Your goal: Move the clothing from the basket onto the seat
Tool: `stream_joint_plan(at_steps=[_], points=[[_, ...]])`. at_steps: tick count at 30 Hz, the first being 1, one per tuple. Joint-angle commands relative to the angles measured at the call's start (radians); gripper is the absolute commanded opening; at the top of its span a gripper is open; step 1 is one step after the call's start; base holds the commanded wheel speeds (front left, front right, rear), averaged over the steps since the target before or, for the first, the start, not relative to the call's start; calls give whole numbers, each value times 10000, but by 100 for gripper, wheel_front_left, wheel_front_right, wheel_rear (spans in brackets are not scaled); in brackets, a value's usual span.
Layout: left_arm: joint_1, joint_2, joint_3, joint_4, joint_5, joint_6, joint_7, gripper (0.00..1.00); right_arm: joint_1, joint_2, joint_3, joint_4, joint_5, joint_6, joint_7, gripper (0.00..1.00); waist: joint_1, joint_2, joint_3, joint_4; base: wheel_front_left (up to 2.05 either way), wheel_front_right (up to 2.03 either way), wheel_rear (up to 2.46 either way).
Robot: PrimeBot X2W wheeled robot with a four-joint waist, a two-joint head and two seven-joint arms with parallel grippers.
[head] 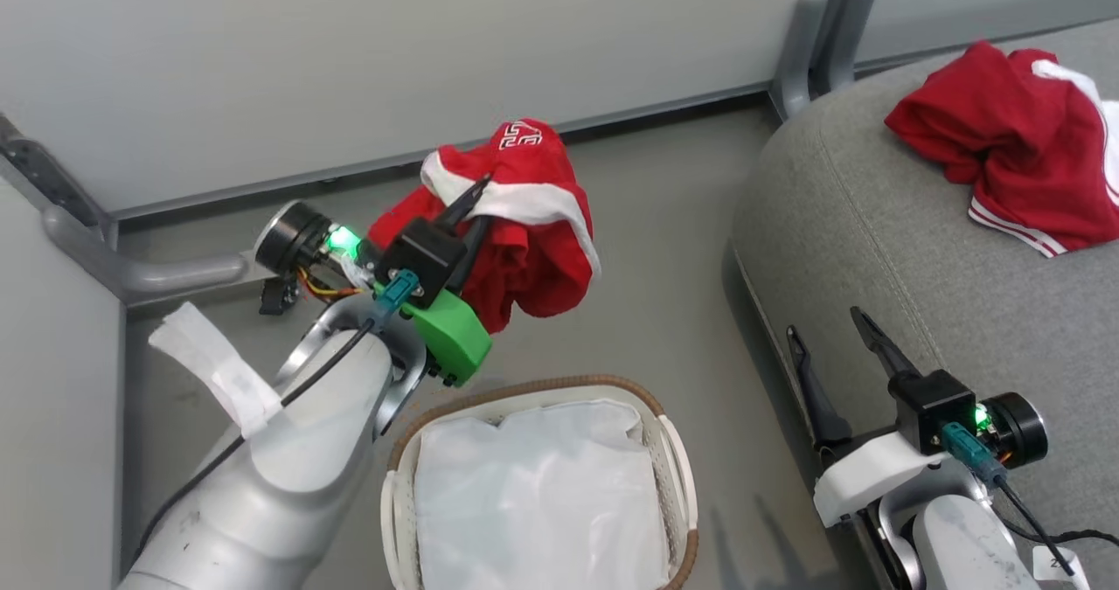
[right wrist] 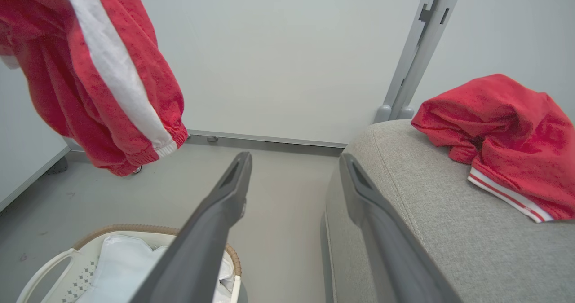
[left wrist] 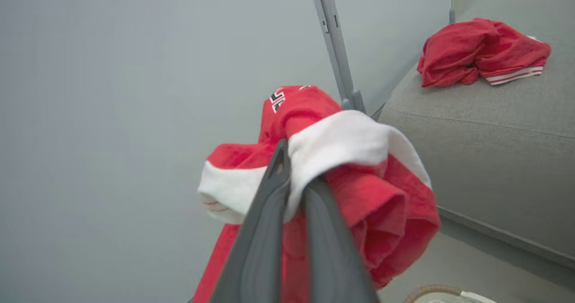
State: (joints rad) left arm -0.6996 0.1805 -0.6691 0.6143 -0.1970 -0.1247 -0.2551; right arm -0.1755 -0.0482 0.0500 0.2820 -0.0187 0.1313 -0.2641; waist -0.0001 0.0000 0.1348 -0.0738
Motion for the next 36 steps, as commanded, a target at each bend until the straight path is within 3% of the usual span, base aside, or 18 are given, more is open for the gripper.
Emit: stream_joint_plan(at_steps=[1, 13, 26, 36], points=[[-276, 88, -127, -90, -72, -67, 65, 0, 142, -40, 112, 39, -2, -10, -5, 100, 1, 0, -1078, 637, 0, 0, 0], [-2002, 504, -1328, -589, -925, -65, 542, 0, -679, -38, 1417, -8, 48, -12, -5, 100, 1, 0, -1509, 733, 0, 0, 0], [-2851, 295, -2139, -583, -1495, -44, 661, 0, -1861, -42, 3211, -138, 235, -12, -5, 100, 1, 0, -1638, 1043, 0, 0, 0], [-3031, -85, -2554, -772, -1702, -44, 590, 0, -2775, -40, 2674, 469, -357, -12, -5, 100, 1, 0, -1608, 1315, 0, 0, 0]])
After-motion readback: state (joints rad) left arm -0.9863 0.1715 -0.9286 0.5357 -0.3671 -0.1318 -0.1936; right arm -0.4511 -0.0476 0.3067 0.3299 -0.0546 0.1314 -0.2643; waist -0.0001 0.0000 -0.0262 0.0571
